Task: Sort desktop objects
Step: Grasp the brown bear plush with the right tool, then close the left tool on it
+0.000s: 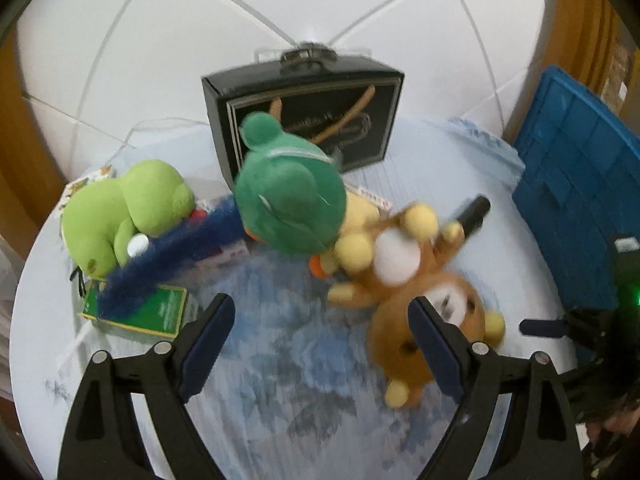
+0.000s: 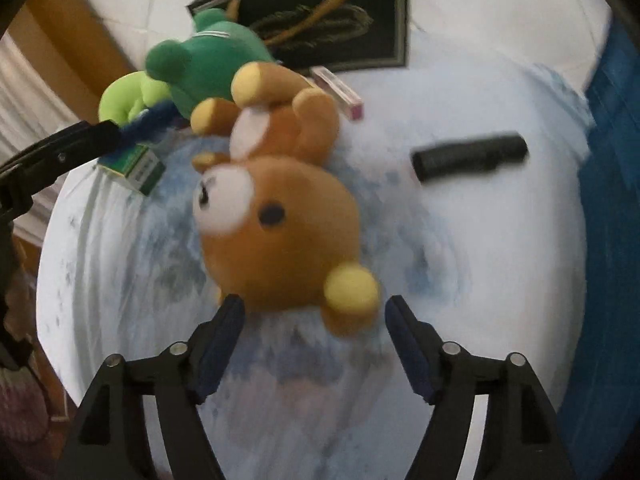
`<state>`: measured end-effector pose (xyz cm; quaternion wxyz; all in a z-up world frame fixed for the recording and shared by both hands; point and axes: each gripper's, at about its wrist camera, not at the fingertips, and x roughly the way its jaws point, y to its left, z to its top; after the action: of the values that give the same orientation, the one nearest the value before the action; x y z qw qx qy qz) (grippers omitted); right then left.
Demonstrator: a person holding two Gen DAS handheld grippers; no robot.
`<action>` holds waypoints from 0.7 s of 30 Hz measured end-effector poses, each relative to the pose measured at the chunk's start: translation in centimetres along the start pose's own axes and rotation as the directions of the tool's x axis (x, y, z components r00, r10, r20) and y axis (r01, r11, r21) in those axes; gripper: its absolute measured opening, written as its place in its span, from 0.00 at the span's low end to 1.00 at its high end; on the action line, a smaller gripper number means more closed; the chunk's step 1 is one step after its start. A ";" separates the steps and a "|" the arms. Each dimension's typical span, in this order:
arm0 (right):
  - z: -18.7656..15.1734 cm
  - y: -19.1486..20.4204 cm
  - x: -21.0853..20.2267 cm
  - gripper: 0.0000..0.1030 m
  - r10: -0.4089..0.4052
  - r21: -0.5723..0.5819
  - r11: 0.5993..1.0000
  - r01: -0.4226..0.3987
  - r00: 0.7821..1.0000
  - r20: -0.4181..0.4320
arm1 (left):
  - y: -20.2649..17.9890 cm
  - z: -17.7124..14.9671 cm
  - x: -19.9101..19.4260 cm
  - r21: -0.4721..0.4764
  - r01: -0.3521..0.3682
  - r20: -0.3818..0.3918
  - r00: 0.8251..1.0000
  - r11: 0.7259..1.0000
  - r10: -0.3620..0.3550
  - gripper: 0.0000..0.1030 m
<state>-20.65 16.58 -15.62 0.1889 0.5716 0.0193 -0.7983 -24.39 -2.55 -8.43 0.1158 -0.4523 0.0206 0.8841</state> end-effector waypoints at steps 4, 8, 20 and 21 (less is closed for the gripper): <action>0.2 -1.0 -1.3 0.91 -0.010 0.057 0.998 0.008 0.999 0.040 | -1.2 -0.9 0.8 -0.003 0.061 -0.031 0.998 0.998 -0.061 0.86; 1.2 -2.5 -1.9 0.96 -0.035 0.109 0.994 0.026 0.996 0.084 | -3.1 -1.0 2.3 0.014 0.100 -0.065 0.993 0.995 -0.099 0.86; 6.1 -3.9 3.3 1.00 0.153 0.128 0.979 -0.157 0.987 0.046 | -6.2 -2.1 8.6 0.088 0.176 -0.212 0.965 0.980 -0.155 1.00; 6.3 -3.8 4.0 1.00 0.171 0.128 0.976 -0.173 0.985 0.032 | -6.4 -2.1 8.8 0.097 0.188 -0.213 0.963 0.977 -0.164 1.00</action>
<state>-28.75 17.45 -17.82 0.2196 0.5740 -0.0844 -0.7843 -26.28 5.00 -16.29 0.2176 -0.5328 0.0433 0.8167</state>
